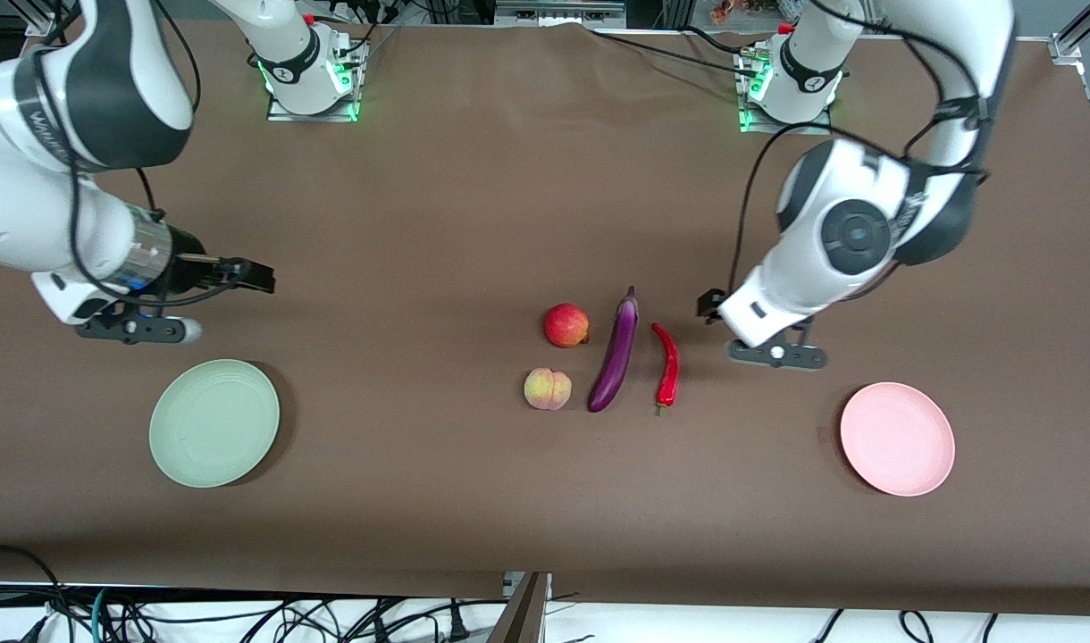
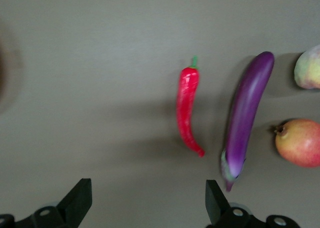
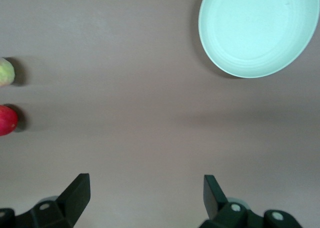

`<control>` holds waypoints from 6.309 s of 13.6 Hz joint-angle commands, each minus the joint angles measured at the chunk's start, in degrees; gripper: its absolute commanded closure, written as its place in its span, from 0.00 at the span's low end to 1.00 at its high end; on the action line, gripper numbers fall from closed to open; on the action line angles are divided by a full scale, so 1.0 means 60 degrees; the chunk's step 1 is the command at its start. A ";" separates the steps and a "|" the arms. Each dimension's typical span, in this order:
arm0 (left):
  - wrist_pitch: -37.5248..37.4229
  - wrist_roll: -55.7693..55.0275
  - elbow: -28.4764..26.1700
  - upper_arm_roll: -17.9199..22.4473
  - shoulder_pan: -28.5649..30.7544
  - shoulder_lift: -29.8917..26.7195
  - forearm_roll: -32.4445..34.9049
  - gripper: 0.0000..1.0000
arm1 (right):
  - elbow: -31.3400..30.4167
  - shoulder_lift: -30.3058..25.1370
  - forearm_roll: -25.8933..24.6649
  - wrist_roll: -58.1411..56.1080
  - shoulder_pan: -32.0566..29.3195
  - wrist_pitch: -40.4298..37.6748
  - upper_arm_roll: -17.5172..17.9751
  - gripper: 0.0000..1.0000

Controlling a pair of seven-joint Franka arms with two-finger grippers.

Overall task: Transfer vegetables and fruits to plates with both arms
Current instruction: 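Move the left gripper to the chili while the right gripper advances, then grasp the red chili with the left gripper while the right gripper reaches, then carry the chili to the pink plate while the right gripper grasps pomegranate, then release the chili with the left gripper while the right gripper carries pomegranate, then place the pomegranate on the green plate while the left gripper grasps eggplant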

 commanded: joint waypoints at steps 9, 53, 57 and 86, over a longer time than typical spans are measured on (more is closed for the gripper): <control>0.3664 -0.0127 0.0108 0.0162 -0.0771 0.2993 0.0042 0.58 | -0.0059 0.0242 0.0203 0.0800 0.0979 0.1131 -0.0010 0.00; -0.0155 0.5088 0.2876 0.1323 0.2452 0.2717 0.0862 0.00 | 0.0863 0.5721 -0.1027 0.7407 0.5917 0.8457 -0.0156 0.63; -0.1199 0.5044 0.2847 0.0252 0.2452 0.2261 0.0016 0.00 | 0.1198 0.4889 -0.1027 0.7057 0.5640 0.6809 -0.0682 0.63; 0.1586 0.1029 0.0049 -0.1010 0.2213 0.0988 0.0729 0.88 | 0.1741 0.4535 0.0599 -0.3194 -0.0123 0.3933 -0.0727 0.00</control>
